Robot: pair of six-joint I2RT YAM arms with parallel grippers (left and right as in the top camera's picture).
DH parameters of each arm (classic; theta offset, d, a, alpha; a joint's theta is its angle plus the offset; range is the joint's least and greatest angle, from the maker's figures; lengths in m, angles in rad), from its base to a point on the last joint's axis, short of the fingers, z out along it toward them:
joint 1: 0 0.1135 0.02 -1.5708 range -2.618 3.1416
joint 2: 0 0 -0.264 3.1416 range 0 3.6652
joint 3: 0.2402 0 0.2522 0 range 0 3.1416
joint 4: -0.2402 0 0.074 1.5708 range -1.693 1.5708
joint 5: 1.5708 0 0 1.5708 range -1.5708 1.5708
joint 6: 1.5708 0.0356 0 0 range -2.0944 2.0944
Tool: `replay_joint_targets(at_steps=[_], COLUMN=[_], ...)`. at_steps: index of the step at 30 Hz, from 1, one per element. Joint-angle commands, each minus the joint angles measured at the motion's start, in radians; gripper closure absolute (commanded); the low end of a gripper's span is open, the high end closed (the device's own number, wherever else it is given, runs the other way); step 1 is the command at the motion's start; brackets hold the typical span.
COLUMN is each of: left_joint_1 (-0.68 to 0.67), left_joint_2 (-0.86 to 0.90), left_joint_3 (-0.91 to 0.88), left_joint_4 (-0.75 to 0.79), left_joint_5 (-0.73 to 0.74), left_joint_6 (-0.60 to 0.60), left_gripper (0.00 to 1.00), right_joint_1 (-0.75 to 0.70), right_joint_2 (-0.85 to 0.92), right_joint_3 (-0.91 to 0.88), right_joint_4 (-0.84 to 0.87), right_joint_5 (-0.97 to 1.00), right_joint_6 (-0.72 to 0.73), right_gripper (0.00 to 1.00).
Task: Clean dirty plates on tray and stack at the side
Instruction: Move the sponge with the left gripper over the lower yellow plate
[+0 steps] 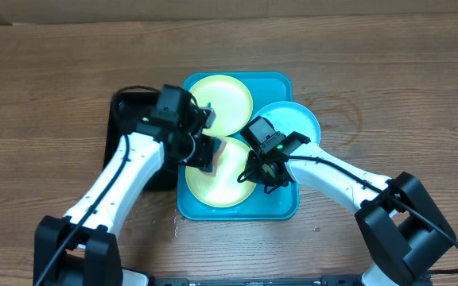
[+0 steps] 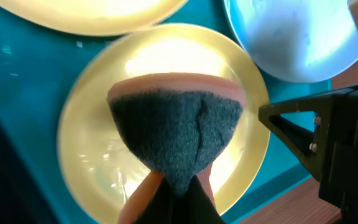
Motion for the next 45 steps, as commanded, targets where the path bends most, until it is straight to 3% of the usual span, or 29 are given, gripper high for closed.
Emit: replay_joint_targets(at_steps=[1, 13, 41, 43, 45], left_joint_1=[-0.021, -0.031, -0.053, -0.053, -0.053], left_joint_2=[-0.008, -0.008, 0.078, 0.077, 0.077], left_joint_3=[-0.027, -0.042, -0.035, -0.010, 0.023], left_joint_4=[0.040, 0.174, 0.159, 0.132, 0.093], left_joint_5=[0.004, -0.056, 0.014, 0.004, -0.024], left_joint_6=[-0.041, -0.069, -0.094, -0.094, -0.101], left_gripper=[0.96, 0.96, 0.96, 0.96, 0.96], right_joint_1=[0.002, 0.002, 0.002, 0.002, 0.002], right_joint_2=[-0.002, -0.002, -0.002, -0.002, -0.002], right_joint_3=[-0.008, -0.008, -0.008, -0.008, -0.008], right_joint_4=[0.002, 0.003, 0.003, 0.003, 0.003], right_joint_5=[0.002, 0.002, 0.003, 0.003, 0.003], right_joint_6=[0.003, 0.003, 0.003, 0.003, 0.003], right_gripper=[0.92, 0.92, 0.92, 0.91, 0.82])
